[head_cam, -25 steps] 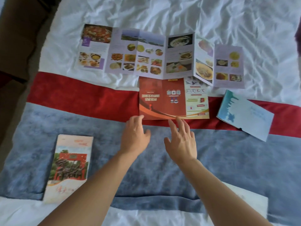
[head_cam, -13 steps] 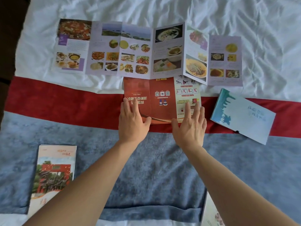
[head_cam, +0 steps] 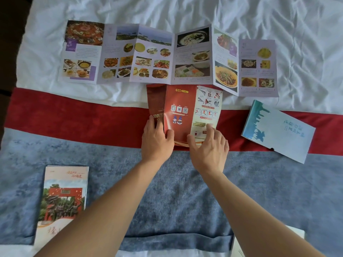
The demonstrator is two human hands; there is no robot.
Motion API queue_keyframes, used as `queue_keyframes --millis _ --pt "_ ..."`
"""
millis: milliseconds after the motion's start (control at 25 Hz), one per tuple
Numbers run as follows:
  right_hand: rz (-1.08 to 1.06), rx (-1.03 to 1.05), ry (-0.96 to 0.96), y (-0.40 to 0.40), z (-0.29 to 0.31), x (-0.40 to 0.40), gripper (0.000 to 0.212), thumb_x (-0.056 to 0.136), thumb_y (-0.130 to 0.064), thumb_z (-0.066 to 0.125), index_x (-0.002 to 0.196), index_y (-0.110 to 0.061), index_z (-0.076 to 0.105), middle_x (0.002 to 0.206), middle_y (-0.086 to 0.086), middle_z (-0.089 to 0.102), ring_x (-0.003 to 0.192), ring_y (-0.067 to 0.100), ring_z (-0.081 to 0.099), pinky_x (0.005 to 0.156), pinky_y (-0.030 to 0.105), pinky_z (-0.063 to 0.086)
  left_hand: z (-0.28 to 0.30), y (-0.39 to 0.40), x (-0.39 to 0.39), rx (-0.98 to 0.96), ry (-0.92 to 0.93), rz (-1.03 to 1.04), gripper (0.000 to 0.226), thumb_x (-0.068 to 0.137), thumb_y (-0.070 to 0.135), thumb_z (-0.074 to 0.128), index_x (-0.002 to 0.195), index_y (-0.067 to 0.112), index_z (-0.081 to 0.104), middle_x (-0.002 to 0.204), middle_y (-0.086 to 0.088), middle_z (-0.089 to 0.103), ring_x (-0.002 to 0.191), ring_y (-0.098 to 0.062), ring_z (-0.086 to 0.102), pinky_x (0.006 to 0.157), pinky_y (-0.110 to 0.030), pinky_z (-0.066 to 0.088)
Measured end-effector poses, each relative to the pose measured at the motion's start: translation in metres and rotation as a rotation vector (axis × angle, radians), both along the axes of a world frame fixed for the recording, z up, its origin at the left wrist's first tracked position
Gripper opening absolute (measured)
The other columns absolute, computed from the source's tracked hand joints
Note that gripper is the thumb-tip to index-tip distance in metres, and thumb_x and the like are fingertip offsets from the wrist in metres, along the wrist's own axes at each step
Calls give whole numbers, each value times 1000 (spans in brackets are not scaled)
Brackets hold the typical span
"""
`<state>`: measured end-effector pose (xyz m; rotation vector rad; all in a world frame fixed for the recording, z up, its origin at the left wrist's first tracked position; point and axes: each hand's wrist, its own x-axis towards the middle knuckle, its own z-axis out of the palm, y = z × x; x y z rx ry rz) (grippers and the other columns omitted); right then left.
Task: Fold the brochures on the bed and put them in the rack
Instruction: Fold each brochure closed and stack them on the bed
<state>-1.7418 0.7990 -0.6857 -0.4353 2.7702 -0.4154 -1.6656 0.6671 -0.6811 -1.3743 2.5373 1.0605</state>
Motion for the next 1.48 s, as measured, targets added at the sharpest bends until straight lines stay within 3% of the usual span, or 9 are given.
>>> queue_keyframes --millis 400,640,840,920,1040,1160,1240,1360,1480 --pt "-28 -126 -63 -7 26 32 70 92 -59 50 149 -21 37 146 6 47 134 25 42 109 45 35 16 10 53 7 216 81 31 96 11 45 120 11 63 119 -3 66 109 -25 58 84 -28 41" --pt "-217 -504 -475 -22 63 58 83 79 -71 50 150 -31 37 115 -14 65 94 -7 60 84 27 48 40 6 98 -218 334 -116 48 97 21 42 144 18 49 134 0 60 115 -19 55 90 -31 51" --pt "-255 -468 -598 -28 61 87 73 87 -51 57 152 -27 33 111 -17 63 96 2 59 84 27 43 31 27 133 -134 -94 -380 61 95 47 50 150 24 38 158 -7 31 146 -25 25 117 -45 30" --pt "-270 -378 -621 -20 56 95 78 88 -44 58 156 -23 25 130 -6 61 106 13 58 84 31 46 20 34 147 -57 -128 -325 67 93 47 56 151 23 35 161 -8 24 149 -26 19 118 -44 25" --pt "-272 -300 -693 -2 49 101 80 90 -40 59 158 -24 21 143 -4 53 94 5 61 71 21 48 12 31 151 76 -41 -53 72 92 35 62 153 14 29 157 -9 32 145 -28 28 117 -43 28" --pt "-249 -304 -751 7 43 105 74 90 -36 60 156 -27 27 117 -18 64 80 -4 63 58 11 45 7 30 143 78 -5 54 64 91 28 63 148 11 38 139 -6 54 130 -28 46 105 -41 40" --pt "-259 -329 -755 8 39 106 68 89 -36 62 151 -25 37 104 -18 64 92 6 64 72 25 49 8 31 138 82 24 94 46 90 26 62 135 16 53 112 3 66 108 -21 60 84 -33 48" --pt "-332 -353 -714 6 35 106 41 88 -29 64 128 -21 62 97 -7 69 86 13 67 75 35 55 10 30 137 186 25 182 14 88 22 62 102 26 61 78 15 64 70 -2 60 53 -19 38" --pt "-366 -358 -679 3 37 105 34 88 -26 65 122 -18 64 104 -2 71 88 14 66 80 34 54 11 24 140 327 53 235 11 88 14 58 86 25 58 77 9 67 71 -9 63 54 -23 43"
